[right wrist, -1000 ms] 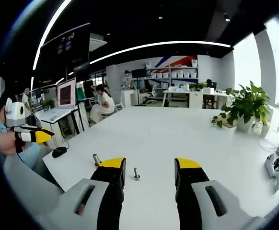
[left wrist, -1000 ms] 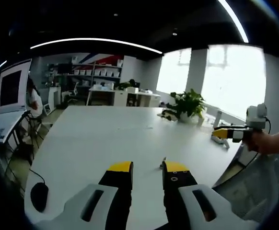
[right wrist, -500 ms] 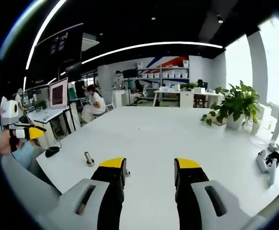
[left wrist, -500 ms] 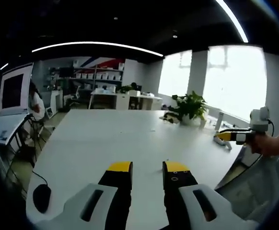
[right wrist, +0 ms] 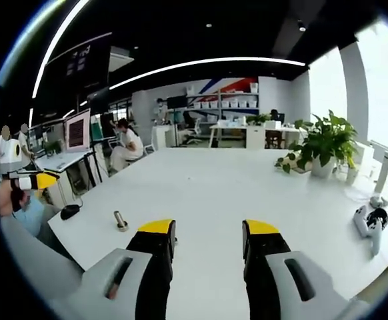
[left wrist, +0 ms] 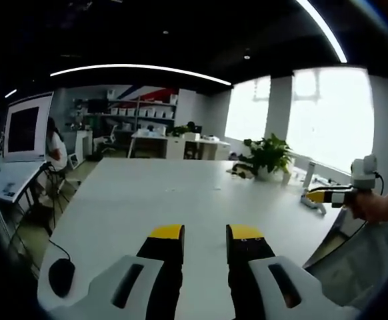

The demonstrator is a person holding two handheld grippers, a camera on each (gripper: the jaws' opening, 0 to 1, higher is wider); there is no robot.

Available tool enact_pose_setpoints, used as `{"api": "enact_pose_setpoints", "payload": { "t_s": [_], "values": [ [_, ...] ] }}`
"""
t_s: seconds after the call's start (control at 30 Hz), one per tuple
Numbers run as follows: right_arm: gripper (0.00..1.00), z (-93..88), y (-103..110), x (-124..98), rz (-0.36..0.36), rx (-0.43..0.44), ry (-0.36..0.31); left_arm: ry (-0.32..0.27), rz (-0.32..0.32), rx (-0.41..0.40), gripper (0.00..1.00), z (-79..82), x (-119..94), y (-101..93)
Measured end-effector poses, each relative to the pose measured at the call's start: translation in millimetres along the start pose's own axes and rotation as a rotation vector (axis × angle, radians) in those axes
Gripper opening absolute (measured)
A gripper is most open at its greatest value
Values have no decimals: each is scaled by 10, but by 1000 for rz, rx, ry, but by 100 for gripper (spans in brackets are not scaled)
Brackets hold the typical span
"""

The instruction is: Place the washer onto the threaded stud by aligning its center hole with the stud, sliding it down to the base, and recovering from edge contact or off-axis alignment until the washer reaches the visible bottom stop.

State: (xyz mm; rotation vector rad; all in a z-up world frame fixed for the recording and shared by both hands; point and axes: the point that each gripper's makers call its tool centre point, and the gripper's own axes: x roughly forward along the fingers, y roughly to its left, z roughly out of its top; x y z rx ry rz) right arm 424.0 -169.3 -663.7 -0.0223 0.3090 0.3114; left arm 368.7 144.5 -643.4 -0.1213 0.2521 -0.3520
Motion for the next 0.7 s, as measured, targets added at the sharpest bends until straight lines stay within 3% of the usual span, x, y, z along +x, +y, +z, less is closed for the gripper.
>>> {"api": "enact_pose_setpoints", "payload": {
  "t_s": [0.7],
  "values": [
    [43,-49,24,16,9,5,25,18,-14,-13,23,-42,21,-12]
  ]
}}
